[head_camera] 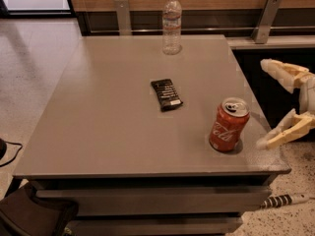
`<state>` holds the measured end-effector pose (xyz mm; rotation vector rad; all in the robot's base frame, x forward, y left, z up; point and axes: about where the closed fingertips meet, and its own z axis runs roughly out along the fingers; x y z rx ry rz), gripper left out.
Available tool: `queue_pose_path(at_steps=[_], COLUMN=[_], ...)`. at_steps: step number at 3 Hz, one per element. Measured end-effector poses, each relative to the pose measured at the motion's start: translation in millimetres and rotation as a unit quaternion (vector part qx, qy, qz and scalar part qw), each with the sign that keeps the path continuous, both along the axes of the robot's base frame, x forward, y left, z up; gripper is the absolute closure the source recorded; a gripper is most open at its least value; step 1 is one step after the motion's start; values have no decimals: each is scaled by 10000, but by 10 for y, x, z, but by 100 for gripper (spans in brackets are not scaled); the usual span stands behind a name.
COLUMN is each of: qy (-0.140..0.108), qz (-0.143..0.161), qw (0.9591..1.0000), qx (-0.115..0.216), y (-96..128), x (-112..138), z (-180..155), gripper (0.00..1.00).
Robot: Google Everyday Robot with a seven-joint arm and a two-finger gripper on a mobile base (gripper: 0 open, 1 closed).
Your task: Move coke can near water bottle
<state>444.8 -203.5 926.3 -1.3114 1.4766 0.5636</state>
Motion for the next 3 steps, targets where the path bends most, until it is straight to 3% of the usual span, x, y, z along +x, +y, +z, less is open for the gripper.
queue_pose_path(at_steps=[1,2,3], qy=[124,379,583], qz=[297,384,203], qw=[9966,9926,9919], qx=[761,1084,1112], y=[158,245,248], x=[-19,45,100], z=[-64,-181,-304], gripper=[0,0,0])
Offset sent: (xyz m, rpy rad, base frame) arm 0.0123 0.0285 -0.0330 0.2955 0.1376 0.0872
